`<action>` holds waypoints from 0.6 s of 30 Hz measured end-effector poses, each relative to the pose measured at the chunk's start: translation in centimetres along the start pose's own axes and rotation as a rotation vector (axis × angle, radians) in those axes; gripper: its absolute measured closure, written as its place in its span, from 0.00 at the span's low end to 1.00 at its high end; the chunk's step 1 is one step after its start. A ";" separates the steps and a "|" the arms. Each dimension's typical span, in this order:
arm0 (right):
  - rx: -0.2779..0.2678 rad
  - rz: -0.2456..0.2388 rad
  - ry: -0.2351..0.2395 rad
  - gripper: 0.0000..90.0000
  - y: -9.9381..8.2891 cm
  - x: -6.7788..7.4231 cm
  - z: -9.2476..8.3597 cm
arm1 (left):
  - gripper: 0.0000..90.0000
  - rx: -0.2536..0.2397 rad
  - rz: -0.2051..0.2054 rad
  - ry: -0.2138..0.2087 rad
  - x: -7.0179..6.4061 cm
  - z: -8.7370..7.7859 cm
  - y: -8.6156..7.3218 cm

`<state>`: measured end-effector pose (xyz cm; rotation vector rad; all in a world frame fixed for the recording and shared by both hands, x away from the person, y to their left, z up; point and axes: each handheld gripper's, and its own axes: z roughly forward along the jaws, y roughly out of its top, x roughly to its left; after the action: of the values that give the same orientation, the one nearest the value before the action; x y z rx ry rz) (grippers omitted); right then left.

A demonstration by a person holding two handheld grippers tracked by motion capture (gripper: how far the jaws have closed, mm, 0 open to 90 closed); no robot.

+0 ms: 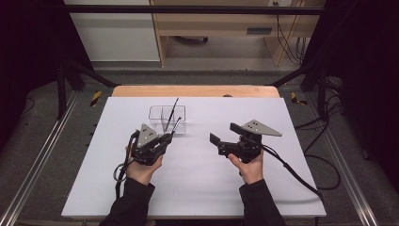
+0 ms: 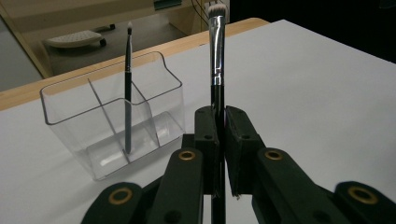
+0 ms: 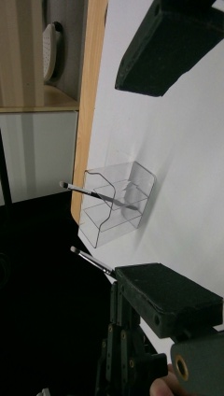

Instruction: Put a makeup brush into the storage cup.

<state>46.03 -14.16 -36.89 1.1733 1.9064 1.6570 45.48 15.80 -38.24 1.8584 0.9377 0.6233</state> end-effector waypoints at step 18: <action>-0.017 0.042 0.035 0.18 -0.1 1.2 1.3 | 0.93 -0.030 -0.001 -0.025 -2.2 0.9 -0.5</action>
<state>46.22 -12.43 -36.98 1.1934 1.8968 1.7231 44.73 13.69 -39.16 1.8350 0.9082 0.6084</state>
